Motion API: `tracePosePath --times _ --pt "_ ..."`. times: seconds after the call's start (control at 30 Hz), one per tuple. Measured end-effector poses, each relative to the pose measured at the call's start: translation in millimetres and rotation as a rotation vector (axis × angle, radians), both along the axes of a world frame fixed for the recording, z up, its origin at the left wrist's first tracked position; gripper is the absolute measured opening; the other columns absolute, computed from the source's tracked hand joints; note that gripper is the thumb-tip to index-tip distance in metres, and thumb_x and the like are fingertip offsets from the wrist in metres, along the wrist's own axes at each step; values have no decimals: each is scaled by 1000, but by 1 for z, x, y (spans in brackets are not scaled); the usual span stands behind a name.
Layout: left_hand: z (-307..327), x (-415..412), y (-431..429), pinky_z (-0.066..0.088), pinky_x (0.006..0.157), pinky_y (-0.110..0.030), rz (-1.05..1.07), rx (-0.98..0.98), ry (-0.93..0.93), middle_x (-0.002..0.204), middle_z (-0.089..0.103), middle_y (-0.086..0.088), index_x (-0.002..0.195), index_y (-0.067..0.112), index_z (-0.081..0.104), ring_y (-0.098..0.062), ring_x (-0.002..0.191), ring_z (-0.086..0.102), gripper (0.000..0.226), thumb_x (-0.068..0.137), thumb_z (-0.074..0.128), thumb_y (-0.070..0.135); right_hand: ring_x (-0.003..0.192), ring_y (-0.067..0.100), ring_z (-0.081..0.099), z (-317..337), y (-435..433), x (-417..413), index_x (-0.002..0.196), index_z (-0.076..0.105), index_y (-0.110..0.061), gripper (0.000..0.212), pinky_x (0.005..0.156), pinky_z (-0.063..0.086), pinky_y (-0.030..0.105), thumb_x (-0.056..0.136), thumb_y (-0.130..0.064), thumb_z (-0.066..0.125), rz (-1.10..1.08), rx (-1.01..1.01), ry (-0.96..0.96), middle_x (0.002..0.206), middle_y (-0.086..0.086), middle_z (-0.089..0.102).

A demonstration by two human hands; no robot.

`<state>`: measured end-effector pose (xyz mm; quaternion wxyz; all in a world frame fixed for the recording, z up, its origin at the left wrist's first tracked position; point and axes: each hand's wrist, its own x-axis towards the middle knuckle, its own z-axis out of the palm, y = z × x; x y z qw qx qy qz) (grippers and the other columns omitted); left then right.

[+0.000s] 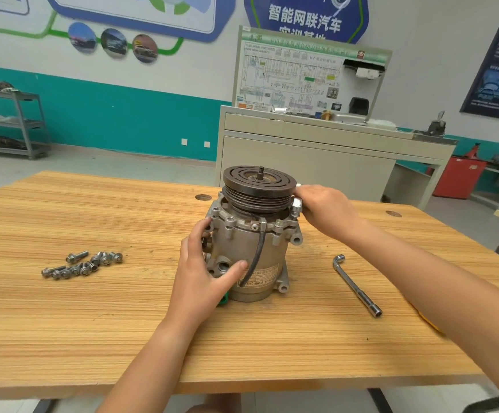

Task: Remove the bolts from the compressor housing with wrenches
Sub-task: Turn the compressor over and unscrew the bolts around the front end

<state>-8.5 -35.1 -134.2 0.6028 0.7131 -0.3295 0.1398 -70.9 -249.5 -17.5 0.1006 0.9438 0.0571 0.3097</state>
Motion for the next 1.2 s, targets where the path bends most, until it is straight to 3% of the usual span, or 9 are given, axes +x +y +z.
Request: tracePosePath --times 0.1,0.2,0.37,0.53,0.7,0.83,0.9,1.03,1.2 --pt "0 0 0 34 85 -13 -2 1 -3 135 39 6 120 69 15 -6 120 41 85 68 76 40 83 34 63 6 -5 -16 122 53 -1 30 68 51 43 94 -8 47 -109 217 -113 94 19 67" --pt "-1 1 -1 33 81 -7 1 -3 0 135 40 5 120 69 14 -5 119 41 86 69 76 39 65 29 55 14 -1 -45 127 44 -6 31 57 42 37 98 -15 39 -195 387 -166 70 7 57" --pt "-1 1 -2 32 79 -6 10 -1 -5 136 39 5 120 68 12 -5 118 40 88 70 77 37 63 26 51 15 24 -90 130 35 -23 40 49 31 30 93 -10 40 -496 3 77 63 -1 47" --pt "-1 2 -2 32 78 -4 6 -8 -2 136 39 4 124 64 14 -2 116 39 88 71 78 35 61 21 38 23 52 -85 142 20 -15 65 41 15 27 83 3 40 -599 -147 171 63 -3 31" --pt "-1 2 -2 30 82 -9 11 6 -9 136 37 6 123 65 12 -4 117 39 88 70 77 38 51 16 37 26 71 -74 124 40 -7 42 39 17 26 83 3 41 -627 -238 304 60 -3 33" --pt "-2 2 -2 29 81 -5 8 -8 -7 131 37 10 124 65 14 2 114 37 87 69 76 39 83 27 60 20 86 -71 138 21 6 54 37 19 27 87 2 39 -646 -314 365 97 9 61" --pt "-1 1 -3 28 81 -5 7 -9 -14 130 36 13 122 67 13 6 112 35 87 69 76 39 80 28 58 16 85 -72 141 13 8 58 37 19 27 88 3 37 -636 -352 371 103 14 59" --pt "-1 0 -3 28 84 -9 11 4 -24 130 34 13 123 66 12 7 112 33 87 70 75 39 53 18 39 24 64 -74 143 9 2 61 38 28 27 89 2 38 -559 -450 396 64 2 39" --pt "-3 1 -3 29 85 -12 7 8 -15 131 35 13 130 58 15 5 113 34 87 71 75 38 47 14 34 38 27 -62 123 33 -14 40 39 20 26 87 1 43 -477 -501 343 61 -3 36"
